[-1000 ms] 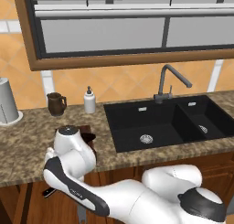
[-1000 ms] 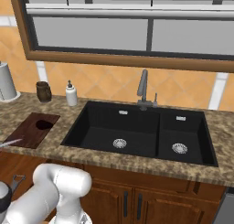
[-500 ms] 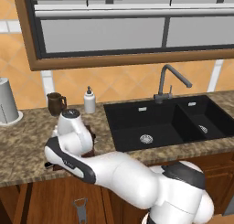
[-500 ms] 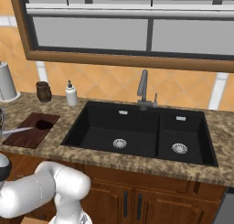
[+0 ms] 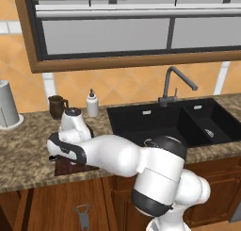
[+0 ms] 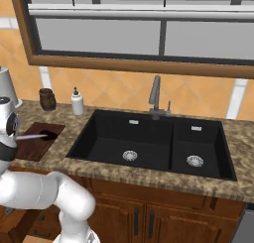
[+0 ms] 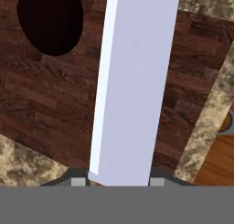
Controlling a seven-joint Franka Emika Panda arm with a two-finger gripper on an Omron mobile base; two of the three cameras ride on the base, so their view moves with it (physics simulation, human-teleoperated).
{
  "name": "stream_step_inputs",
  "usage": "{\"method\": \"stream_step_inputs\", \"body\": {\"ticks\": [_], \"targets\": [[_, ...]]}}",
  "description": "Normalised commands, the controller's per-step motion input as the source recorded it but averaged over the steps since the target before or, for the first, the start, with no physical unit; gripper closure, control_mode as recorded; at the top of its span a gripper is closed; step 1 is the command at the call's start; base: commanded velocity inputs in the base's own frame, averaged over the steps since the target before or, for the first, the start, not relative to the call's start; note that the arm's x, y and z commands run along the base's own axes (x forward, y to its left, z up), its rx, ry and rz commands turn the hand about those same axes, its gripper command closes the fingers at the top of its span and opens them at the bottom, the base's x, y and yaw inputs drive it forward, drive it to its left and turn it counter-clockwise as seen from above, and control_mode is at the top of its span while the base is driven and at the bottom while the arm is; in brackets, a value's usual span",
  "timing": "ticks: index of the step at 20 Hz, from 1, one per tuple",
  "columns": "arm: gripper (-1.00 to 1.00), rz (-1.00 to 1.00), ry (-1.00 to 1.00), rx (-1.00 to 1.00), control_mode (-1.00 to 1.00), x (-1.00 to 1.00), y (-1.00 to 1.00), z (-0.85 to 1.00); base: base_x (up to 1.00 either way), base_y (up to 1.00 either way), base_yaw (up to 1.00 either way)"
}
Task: Place the appropriate cutting tool for cutting the avocado skin on the cutting board.
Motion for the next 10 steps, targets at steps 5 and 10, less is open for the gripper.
{"method": "stream_step_inputs", "body": {"ticks": [5, 10], "targets": [[1.0, -0.08, 0.0, -0.02, -1.0, 0.08, 0.0, -0.51, 0.0, 0.0, 0.0], [-1.0, -0.09, -0.01, -0.01, -1.0, 0.0, 0.0, -0.42, 0.0, 0.0, 0.0]]}}
